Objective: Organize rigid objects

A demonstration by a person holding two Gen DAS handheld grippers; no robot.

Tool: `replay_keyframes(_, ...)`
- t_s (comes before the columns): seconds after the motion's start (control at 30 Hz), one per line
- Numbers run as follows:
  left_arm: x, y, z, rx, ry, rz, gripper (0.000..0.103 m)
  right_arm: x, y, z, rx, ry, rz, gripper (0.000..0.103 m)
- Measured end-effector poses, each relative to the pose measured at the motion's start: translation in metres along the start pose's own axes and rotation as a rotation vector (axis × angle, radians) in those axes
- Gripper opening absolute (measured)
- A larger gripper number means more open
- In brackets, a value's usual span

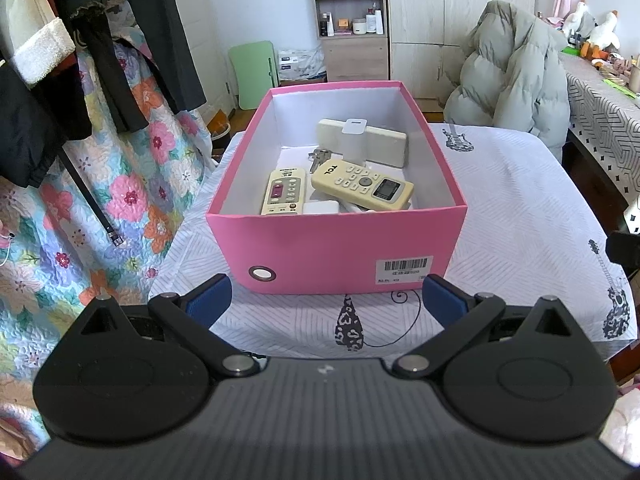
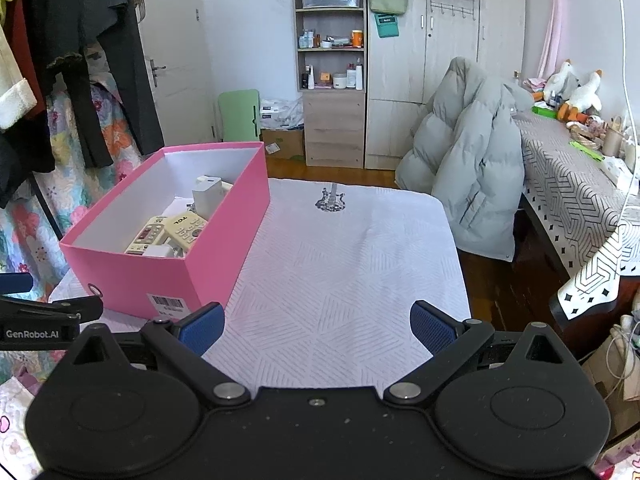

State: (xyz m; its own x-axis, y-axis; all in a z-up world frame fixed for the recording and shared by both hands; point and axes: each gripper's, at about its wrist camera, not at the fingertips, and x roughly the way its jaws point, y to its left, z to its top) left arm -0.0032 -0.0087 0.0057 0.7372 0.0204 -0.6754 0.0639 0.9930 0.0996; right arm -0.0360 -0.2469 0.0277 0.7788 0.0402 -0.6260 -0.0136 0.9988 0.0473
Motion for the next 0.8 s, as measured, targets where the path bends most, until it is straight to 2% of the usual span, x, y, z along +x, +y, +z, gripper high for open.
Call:
replay_keyframes(0.37,-0.0006,0.0058,-0.0005,-0.033,-0.012,0.010,0.103,0.0012,0.0026,-0.0001,-0.009,0.013,-0.022,0.101)
replay_keyframes(0.8,-0.0016,0.0039,-0.0023,-0.016,-0.022,0.024,0.103,0.0024,0.0016,-0.0004,-0.005,0.023,-0.036,0.101)
